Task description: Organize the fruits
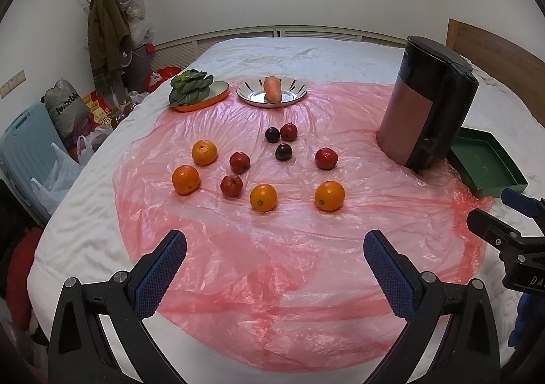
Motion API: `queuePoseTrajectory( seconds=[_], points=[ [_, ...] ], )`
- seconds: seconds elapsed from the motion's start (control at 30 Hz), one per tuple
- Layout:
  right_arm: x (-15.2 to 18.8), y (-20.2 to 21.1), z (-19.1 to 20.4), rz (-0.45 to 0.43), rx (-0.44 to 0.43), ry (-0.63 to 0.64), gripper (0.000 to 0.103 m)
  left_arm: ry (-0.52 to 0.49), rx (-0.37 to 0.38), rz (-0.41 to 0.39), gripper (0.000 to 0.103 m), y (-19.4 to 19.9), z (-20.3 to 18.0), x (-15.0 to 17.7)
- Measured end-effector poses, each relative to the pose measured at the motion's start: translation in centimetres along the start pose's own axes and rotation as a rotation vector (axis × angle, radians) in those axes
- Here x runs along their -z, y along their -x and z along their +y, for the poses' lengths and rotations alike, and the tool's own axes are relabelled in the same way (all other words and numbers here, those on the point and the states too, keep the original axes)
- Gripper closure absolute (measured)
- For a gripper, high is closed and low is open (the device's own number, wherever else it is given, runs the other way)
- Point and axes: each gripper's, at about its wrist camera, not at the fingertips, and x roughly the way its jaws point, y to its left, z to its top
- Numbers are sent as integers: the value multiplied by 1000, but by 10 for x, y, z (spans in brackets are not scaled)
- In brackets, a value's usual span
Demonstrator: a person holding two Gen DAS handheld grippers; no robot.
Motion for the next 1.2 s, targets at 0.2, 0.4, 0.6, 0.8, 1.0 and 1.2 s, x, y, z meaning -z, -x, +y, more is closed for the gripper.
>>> queuePoseTrajectory(
  seconds=[0.2,0.4,0.6,0.8,1.0,1.2],
  points=[
    [1,-2,-2,4,-7,3,0,-8,5,-2,1,-1,-4,-1],
    [-1,-5,-5,1,-16,3,0,-10,22,-3,1,-3,-9,-3],
    [-2,-7,-7,-4,-18,4,0,-17,24,-3,1,-6,-12,-6],
    [-3,-9,-9,-8,-26,-4,0,-14,22,-4,1,-7,-11,-7],
    [-3,-13,-7,-8,-36,7,0,-5,29,0,1,-10,-11,-8],
    [-5,-18,-7,-8,-62,5,0,30,17,0,2,-14,7,-7]
  ],
)
